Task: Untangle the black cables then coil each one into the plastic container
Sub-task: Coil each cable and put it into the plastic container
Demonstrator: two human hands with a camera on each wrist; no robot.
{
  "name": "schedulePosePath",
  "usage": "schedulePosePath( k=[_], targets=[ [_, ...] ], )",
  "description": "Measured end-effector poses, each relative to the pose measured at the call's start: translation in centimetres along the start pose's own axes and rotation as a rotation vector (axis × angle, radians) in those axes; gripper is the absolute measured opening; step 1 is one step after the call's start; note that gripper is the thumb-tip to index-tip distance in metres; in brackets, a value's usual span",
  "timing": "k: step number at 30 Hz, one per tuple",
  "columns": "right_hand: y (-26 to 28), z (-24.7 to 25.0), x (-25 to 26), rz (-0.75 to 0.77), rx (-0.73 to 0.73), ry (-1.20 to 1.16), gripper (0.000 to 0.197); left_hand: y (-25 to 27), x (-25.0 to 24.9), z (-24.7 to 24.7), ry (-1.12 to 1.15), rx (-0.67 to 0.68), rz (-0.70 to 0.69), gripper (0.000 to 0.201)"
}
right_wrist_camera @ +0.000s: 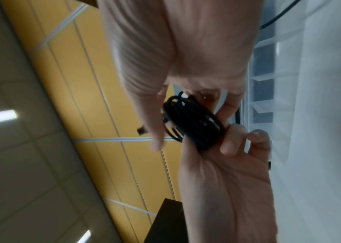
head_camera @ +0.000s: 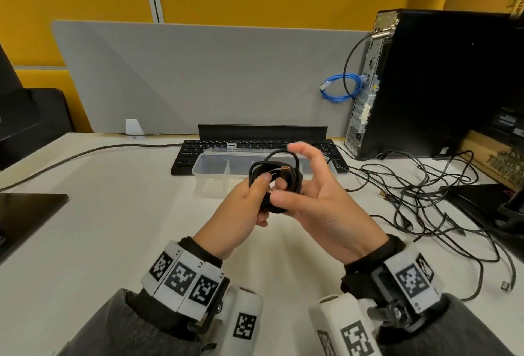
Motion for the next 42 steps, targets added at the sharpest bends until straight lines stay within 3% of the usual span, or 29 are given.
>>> schedulePosePath(
  k=[1, 4, 8, 12, 15, 17, 20, 24, 26, 29, 32, 34, 37, 39, 42],
  targets=[
    [0.0, 0.0, 0.2, 0.017, -0.019, 0.046, 0.052, 0.1, 0.0, -0.3, -0.02, 0.019, -0.003, 0.028],
    [0.1, 0.7, 0.7, 0.059, -0.13, 0.118, 0.025, 0.3, -0.2, -0.9, -0.071, 0.059, -0.03, 0.027],
    [0.3, 1.0, 1.5, 0.141, -0.181, 0.307, 0.022, 0.2, -0.9, -0.7, -0.077, 0.045, -0.075, 0.024],
    [1.2, 1.1, 5.2, 0.456, -0.417, 0.804, 0.018, 0.1, -0.5, 0.0, -0.059, -0.008, -0.046, 0.019],
    [3.2, 1.4, 9.0, 0.705, -0.54, 0.884, 0.008, -0.1, 0.0, 1.5, -0.021, -0.09, 0.01, 0.018],
    [4.6, 2.0, 10.8, 0.791, -0.596, 0.895, 0.007, -0.2, -0.3, 2.5, -0.044, -0.145, -0.014, 0.019],
    [4.4, 2.7, 11.0, 0.696, -0.534, 0.988, 0.006, -0.3, -0.8, 4.0, -0.041, -0.232, -0.052, 0.025],
    [2.0, 2.1, 8.0, 0.452, -0.291, 1.429, 0.014, -0.2, -1.7, 5.5, 0.025, -0.333, -0.13, 0.017],
    [1.4, 0.4, 6.9, 0.439, -0.195, 1.552, 0.022, -0.2, -2.1, 5.3, 0.036, -0.341, -0.17, 0.017],
    [1.6, -3.1, 6.8, 0.563, -0.117, 1.653, 0.023, 0.0, -2.2, 4.9, -0.05, -0.333, -0.191, 0.02],
    [1.0, -4.9, 5.7, 0.489, 0.011, 1.929, 0.023, -0.2, -1.9, 5.2, -0.171, -0.33, -0.173, 0.021],
    [1.2, -4.9, 7.0, 0.533, -0.063, 2.036, 0.03, -0.2, -2.0, 5.2, -0.191, -0.314, -0.166, 0.022],
    [1.7, -1.6, 10.9, 0.767, -0.435, 2.005, 0.017, 0.1, -2.7, 3.7, -0.093, -0.205, -0.19, 0.014],
    [1.1, 0.4, 11.4, 0.75, -0.58, 1.957, 0.019, 0.3, -3.0, 2.4, 0.004, -0.12, -0.207, 0.017],
    [-0.5, 1.0, 8.9, 0.661, -0.446, 1.587, 0.032, 0.5, -2.7, 1.4, 0.102, -0.059, -0.189, 0.019]
  ],
)
Point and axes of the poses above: each hand's wrist, its own y-axis away from the middle knuckle, its own z-axis out of the back of the hand, x = y × z, the point moved 10 cm from there along -y, towards the middle knuckle, and after that the axes turned 8 degrees about y, right-handed, at the moved point
